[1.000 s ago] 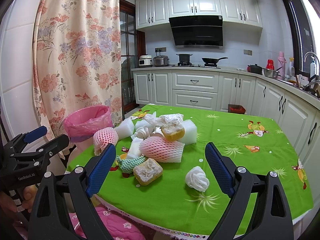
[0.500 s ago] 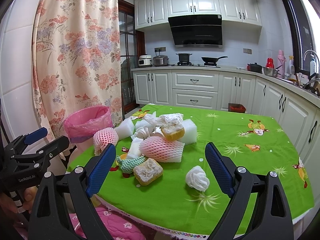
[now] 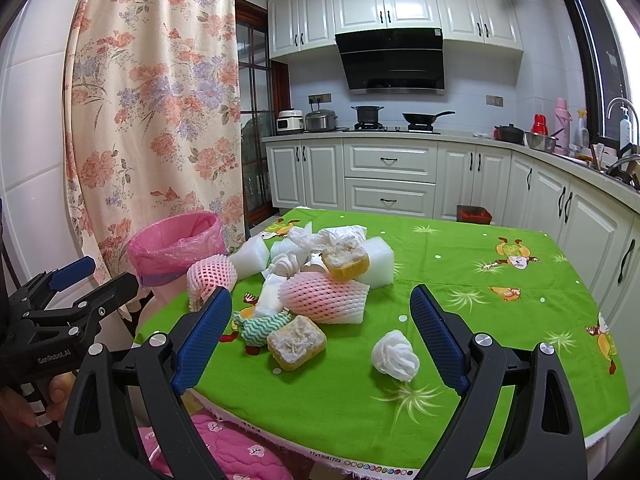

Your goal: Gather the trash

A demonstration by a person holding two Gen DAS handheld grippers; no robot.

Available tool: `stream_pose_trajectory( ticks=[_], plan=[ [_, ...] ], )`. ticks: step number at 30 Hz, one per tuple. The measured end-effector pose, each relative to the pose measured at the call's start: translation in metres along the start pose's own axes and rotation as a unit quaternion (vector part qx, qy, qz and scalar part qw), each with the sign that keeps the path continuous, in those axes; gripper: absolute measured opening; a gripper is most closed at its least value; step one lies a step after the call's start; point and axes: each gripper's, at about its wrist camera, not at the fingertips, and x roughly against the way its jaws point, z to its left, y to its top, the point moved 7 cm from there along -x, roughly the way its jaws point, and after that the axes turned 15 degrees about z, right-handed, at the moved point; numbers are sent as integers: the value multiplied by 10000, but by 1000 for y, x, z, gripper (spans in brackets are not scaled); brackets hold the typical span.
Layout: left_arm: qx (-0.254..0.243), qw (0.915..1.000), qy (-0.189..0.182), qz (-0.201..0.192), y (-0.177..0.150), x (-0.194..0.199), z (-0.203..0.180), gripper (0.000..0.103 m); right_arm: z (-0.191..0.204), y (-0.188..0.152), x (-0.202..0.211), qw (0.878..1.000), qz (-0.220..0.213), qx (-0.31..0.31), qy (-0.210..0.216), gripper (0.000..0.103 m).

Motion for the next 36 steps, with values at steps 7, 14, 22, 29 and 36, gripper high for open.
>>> stream_pose_trajectory(
  ticks=[7, 14, 22, 29, 36],
  plan=[
    [1, 10000, 1, -3, 0, 0, 0, 99, -2, -1, -1, 10000, 6, -14, 9, 85],
    [-4, 10000, 8, -4, 1, 0, 0, 99, 0, -1, -1, 10000, 2, -23, 11, 85],
    [-11, 10000, 7, 2, -1, 0, 0, 99, -4, 0, 0, 10000, 13, -72, 1, 85],
    [-15, 10000, 3, 4, -2, 0, 0, 99, -6, -1, -1, 10000, -7, -79, -5, 85],
    [-68, 10000, -49, 22, -2, -1, -1, 99, -10, 0, -1, 9999, -51, -105, -75, 85]
  ],
)
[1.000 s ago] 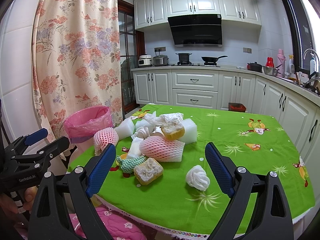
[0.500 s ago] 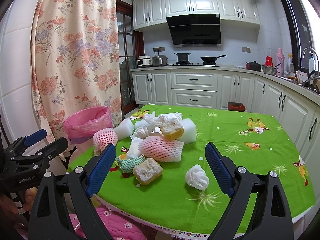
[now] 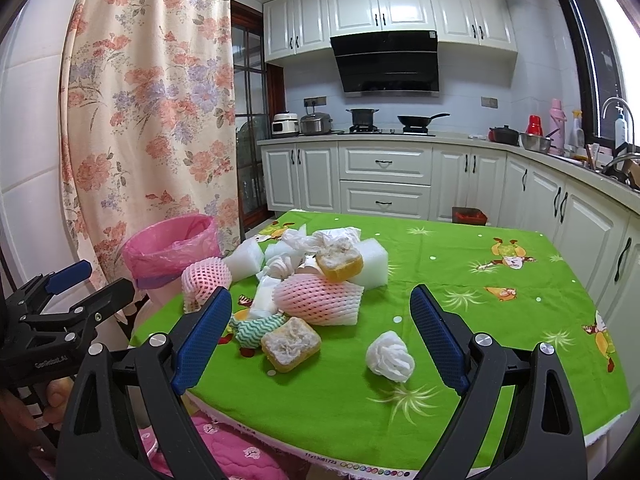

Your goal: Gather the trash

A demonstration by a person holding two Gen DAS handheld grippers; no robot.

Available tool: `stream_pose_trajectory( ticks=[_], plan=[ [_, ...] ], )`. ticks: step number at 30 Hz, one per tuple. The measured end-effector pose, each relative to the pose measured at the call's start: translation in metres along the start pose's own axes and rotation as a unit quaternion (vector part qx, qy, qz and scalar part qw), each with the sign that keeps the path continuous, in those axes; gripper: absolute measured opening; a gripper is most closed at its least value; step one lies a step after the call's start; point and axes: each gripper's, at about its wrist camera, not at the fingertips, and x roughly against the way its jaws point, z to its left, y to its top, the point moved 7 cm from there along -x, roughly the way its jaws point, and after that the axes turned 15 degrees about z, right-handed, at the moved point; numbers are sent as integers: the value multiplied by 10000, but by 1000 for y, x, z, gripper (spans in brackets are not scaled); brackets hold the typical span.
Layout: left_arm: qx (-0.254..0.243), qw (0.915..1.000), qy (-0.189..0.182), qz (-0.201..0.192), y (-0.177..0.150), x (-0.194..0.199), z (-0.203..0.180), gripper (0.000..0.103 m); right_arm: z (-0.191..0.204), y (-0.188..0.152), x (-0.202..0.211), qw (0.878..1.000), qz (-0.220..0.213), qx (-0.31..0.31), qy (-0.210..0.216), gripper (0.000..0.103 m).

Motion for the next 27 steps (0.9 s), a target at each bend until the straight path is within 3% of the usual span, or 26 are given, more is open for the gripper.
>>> stream_pose_trajectory(
  ticks=[4, 9, 17, 20, 27],
  plan=[
    [-97, 9999, -53, -31, 0, -2, -2, 99, -13, -2, -3, 9998, -40, -110, -150, 85],
    [-187, 9992, -211, 281, 0, -26, -5, 99, -36, -13, -25, 9988, 243, -265, -326, 85],
    [-309, 9974, -239, 606, -5, -90, -17, 98, -71, -33, -70, 9949, 671, -504, -565, 85],
    [-449, 9944, -480, 833, -12, -118, -28, 98, -77, -43, -94, 9930, 883, -590, -514, 85],
    [-536, 9896, -729, 1117, -28, -155, -41, 97, -78, -56, -135, 9888, 1308, -489, -521, 72]
  ],
)
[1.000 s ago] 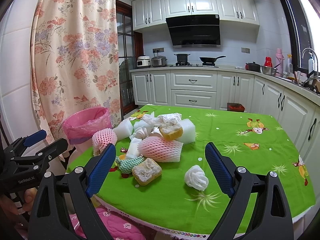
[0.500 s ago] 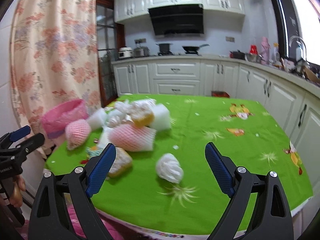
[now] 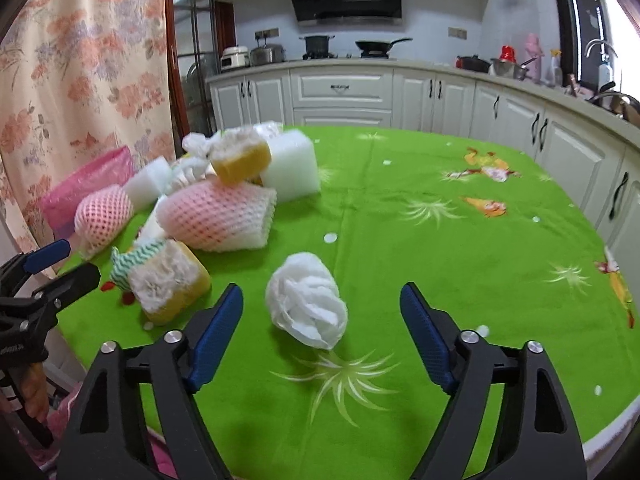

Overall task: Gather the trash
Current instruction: 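Grasp the white crumpled tissue with the right gripper while the left tool approaches the yellow sponge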

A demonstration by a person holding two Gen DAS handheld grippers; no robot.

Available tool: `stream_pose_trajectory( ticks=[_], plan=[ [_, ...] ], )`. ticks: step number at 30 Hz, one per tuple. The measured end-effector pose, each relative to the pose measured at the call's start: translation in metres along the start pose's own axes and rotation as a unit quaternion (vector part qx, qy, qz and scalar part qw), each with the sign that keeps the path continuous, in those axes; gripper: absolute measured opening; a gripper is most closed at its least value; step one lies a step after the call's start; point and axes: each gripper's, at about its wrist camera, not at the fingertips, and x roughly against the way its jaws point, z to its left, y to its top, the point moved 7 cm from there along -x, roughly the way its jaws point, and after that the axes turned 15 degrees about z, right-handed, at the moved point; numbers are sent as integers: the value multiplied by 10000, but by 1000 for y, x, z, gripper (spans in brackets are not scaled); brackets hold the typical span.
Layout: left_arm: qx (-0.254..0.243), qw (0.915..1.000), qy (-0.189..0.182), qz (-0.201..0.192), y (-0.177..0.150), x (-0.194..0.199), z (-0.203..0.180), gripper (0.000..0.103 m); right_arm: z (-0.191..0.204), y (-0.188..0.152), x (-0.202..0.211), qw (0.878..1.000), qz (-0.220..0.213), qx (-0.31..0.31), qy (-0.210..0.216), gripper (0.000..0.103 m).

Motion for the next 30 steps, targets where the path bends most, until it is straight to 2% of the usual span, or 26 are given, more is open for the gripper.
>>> stream_pose_trajectory(
  ticks=[3, 8, 10, 13, 19, 22, 27, 30],
  plan=[
    [-97, 9999, -23, 114, -1, -11, -3, 88, -2, 4, -13, 9999, 93, -53, 101, 66],
    [-294, 9994, -49, 154, -1, -22, -15, 84, -5, 5, -27, 9994, 233, -47, 260, 50],
    [-328, 9993, -38, 147, 0, -26, -21, 84, -3, 0, -28, 9991, 244, -1, 358, 37],
    [-382, 9992, -44, 122, 1, -27, -29, 80, 1, -5, -23, 9989, 180, 116, 426, 26],
    [-815, 9966, 81, 21, 7, -35, -55, 72, -2, -13, -16, 9985, 83, 96, 529, 17],
    [-1023, 9945, 136, 151, 5, -47, -67, 61, -9, -14, -12, 9983, 49, 6, 574, 15],
    [-1047, 9934, 385, 282, 3, -58, -67, 60, -17, -15, -7, 9977, -9, -126, 664, 13],
    [-1021, 9932, 415, 379, 1, -64, -64, 60, -18, -17, -8, 9974, 14, -175, 701, 13]
  ],
)
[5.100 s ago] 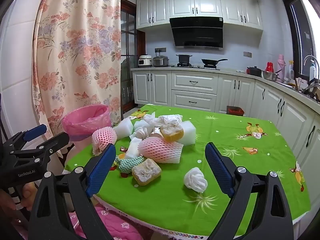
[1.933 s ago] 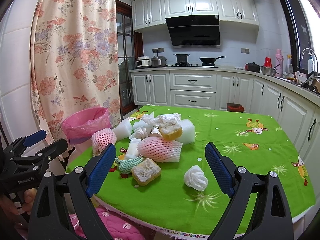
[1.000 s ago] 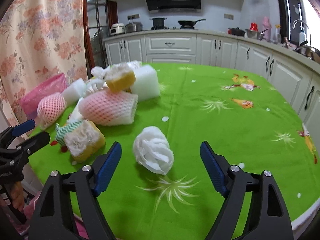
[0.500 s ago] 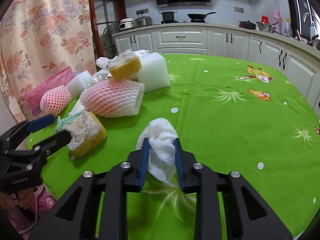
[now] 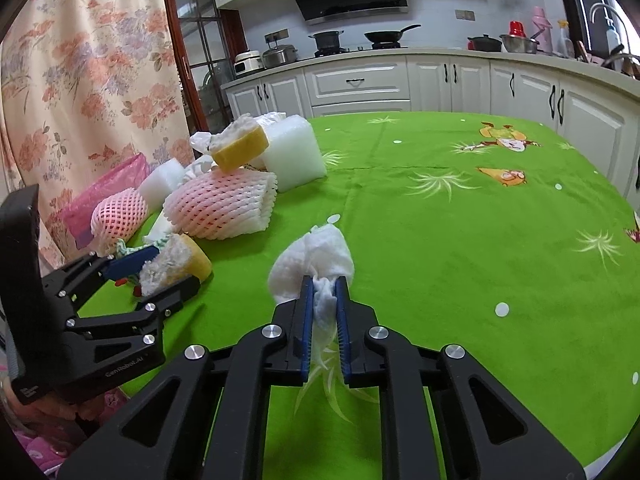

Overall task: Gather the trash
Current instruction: 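Grasp the white crumpled tissue with the right gripper while the left tool approaches the yellow sponge, then grasp the yellow-white sponge with the left gripper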

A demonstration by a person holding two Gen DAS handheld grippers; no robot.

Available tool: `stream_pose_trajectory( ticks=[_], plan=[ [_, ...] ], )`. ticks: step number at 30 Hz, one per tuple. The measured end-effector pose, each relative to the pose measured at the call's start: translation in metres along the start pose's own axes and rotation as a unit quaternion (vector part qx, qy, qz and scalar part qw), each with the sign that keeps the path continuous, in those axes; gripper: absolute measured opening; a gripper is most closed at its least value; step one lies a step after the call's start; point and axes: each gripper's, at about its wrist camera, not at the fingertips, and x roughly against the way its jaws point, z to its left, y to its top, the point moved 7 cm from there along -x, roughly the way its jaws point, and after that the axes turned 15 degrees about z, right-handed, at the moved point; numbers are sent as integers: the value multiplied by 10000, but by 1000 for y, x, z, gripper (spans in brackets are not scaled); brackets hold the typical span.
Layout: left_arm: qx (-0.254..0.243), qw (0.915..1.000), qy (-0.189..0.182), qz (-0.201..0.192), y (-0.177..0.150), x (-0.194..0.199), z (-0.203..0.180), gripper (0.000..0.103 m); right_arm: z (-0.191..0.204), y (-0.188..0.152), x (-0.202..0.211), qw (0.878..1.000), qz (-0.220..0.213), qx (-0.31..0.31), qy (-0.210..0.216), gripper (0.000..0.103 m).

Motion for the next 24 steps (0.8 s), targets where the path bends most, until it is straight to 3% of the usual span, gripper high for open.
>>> stream_pose_trajectory(
  ticks=[1, 3, 5, 8, 14, 16, 17, 18, 19, 24],
  plan=[
    [-12, 10000, -5, -17, 0, 0, 0, 59, 0, 0, -1, 10000, 18, -3, 1, 13],
    [-7, 10000, 45, -67, 0, 1, 2, 43, 2, 0, -1, 10000, 19, 37, -26, 12],
    [67, 9998, -126, -115, -2, 4, 6, 38, 6, 0, 1, 9999, -11, 101, -72, 11],
    [52, 9990, -340, -292, -1, 13, 7, 16, 10, 2, 6, 9998, -87, 162, -120, 11],
    [-34, 9981, -425, -455, -4, 24, 3, 13, 17, 4, 13, 9992, -166, 267, -226, 10],
    [27, 9982, -414, -433, -5, 25, 7, 20, 18, 5, 13, 9992, -163, 263, -243, 10],
    [90, 9982, -373, -461, -6, 26, 9, 34, 18, 5, 13, 9992, -156, 265, -239, 10],
    [149, 9982, -305, -487, -6, 28, 12, 59, 18, 5, 13, 9992, -149, 273, -240, 10],
    [194, 9981, -272, -525, -6, 30, 14, 69, 19, 5, 13, 9992, -148, 281, -240, 10],
    [277, 9983, -355, -364, -8, 24, 18, 71, 20, 5, 12, 9993, -147, 282, -219, 10]
  ],
)
